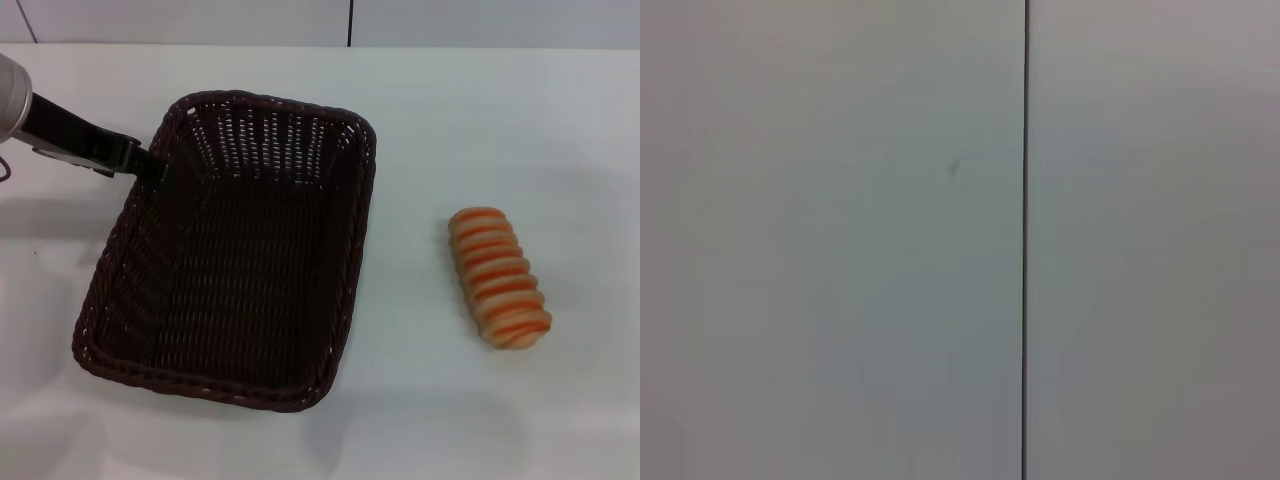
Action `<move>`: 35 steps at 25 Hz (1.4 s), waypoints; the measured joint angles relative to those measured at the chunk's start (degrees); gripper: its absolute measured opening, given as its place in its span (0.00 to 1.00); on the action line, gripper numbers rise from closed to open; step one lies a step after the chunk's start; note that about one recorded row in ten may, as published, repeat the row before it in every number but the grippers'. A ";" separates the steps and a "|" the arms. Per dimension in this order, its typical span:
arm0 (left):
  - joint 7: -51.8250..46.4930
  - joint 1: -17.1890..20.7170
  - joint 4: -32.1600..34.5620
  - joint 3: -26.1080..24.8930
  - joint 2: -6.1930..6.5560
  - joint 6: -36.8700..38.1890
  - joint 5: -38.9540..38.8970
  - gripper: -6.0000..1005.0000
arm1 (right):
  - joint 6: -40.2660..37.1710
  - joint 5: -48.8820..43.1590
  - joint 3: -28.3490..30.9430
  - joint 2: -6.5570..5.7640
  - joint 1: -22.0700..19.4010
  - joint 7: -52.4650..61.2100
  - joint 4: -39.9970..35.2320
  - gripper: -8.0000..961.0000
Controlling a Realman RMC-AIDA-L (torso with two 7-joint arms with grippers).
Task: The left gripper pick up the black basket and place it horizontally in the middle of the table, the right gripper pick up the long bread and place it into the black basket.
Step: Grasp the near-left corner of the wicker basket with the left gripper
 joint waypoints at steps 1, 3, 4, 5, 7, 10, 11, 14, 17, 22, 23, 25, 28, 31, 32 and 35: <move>0.00 0.00 0.00 0.00 0.00 0.00 0.00 0.76 | -0.01 0.00 -0.02 0.00 -0.02 0.00 0.13 0.84; 0.07 -0.01 0.84 0.00 0.00 0.40 0.03 0.76 | -0.03 0.00 -0.08 0.00 -0.06 0.00 0.30 0.84; 0.07 -0.01 0.84 0.00 0.00 0.40 0.03 0.76 | -0.03 0.00 -0.08 0.00 -0.06 0.00 0.30 0.84; 0.07 -0.01 0.84 0.00 0.00 0.40 0.03 0.76 | -0.03 0.00 -0.11 0.00 -0.05 0.00 0.37 0.84; 0.26 -0.01 2.39 0.00 0.00 1.08 0.04 0.76 | -0.04 0.00 -0.18 0.01 -0.05 0.00 0.47 0.84; 0.35 0.00 3.22 0.00 0.01 1.51 0.00 0.76 | -0.05 0.00 -0.25 0.08 -0.10 0.00 0.59 0.84; 0.36 0.01 3.55 0.00 0.01 1.67 -0.01 0.76 | -0.05 0.00 -0.25 0.08 -0.10 0.00 0.59 0.84; 0.44 0.03 4.95 0.00 0.00 2.26 -0.10 0.76 | -0.04 0.00 -0.31 0.09 -0.12 0.00 0.69 0.84; 0.64 0.03 6.27 0.00 0.00 2.72 -0.14 0.76 | 0.08 0.00 -0.35 0.09 -0.12 0.00 0.86 0.84; 0.96 -0.03 8.05 0.28 0.01 3.12 -0.25 0.76 | 0.14 0.00 -0.35 0.09 -0.13 0.00 1.00 0.84; 0.97 -0.05 8.20 0.61 0.01 3.27 -0.32 0.76 | 0.15 0.00 -0.35 0.09 -0.12 0.00 1.04 0.84; 0.97 -0.05 8.24 0.70 0.01 3.35 -0.35 0.76 | 0.15 0.00 -0.40 0.09 -0.13 0.00 1.12 0.84; 1.11 -0.19 8.66 1.41 0.01 3.54 -0.27 0.76 | 0.10 0.00 -0.44 0.09 -0.12 -0.01 1.15 0.84; 1.56 -0.19 8.71 2.40 0.00 3.90 -0.16 0.76 | 0.00 0.00 -0.46 0.10 -0.13 0.00 1.18 0.84; 1.56 -0.19 8.71 2.40 0.00 3.90 -0.16 0.74 | 0.00 0.00 -0.46 0.10 -0.13 0.00 1.18 0.84; 1.68 -0.16 8.71 2.87 -0.04 3.98 -0.12 0.67 | -0.02 0.00 -0.46 0.09 -0.13 0.00 1.37 0.84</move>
